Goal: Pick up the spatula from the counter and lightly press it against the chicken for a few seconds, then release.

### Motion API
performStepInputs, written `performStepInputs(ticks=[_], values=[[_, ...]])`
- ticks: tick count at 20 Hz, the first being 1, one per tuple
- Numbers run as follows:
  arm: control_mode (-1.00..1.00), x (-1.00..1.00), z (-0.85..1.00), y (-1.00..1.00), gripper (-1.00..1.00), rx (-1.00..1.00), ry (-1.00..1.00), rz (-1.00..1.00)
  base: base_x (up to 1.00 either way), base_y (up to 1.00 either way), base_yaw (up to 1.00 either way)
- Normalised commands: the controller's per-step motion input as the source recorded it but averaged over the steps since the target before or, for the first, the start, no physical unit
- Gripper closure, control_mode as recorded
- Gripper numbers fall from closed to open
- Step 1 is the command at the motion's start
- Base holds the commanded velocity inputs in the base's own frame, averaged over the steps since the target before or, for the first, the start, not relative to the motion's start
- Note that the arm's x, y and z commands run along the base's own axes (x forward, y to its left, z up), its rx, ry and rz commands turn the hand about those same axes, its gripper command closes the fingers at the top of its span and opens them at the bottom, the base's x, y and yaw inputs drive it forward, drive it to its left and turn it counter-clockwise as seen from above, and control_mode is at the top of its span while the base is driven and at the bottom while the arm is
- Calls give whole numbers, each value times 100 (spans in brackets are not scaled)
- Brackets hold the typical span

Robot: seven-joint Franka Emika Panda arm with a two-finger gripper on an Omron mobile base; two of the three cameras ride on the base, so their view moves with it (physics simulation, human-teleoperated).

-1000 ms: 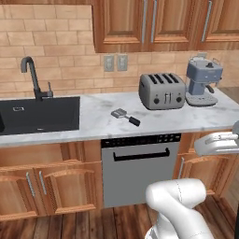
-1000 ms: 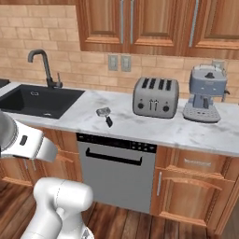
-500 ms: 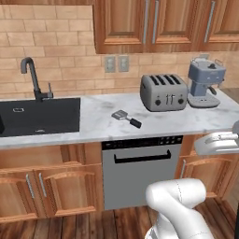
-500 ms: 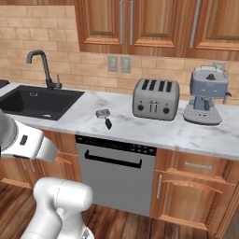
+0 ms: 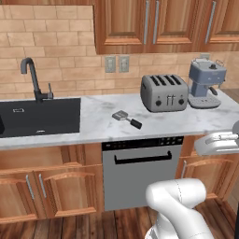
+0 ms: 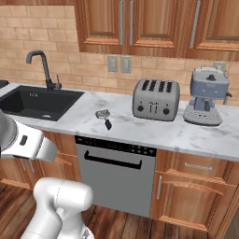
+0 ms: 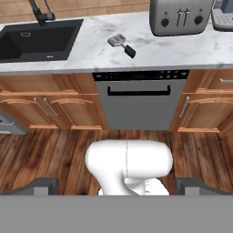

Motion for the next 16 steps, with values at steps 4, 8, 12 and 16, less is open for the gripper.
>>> performStepInputs(ticks=[4,8,12,16], values=[[100,0,0,0,-100,0,0,0,29,-4,0],[100,0,0,0,-100,0,0,0,30,-6,0],[100,0,0,0,-100,0,0,0,31,-3,0],[100,0,0,0,-100,0,0,0,31,-3,0]])
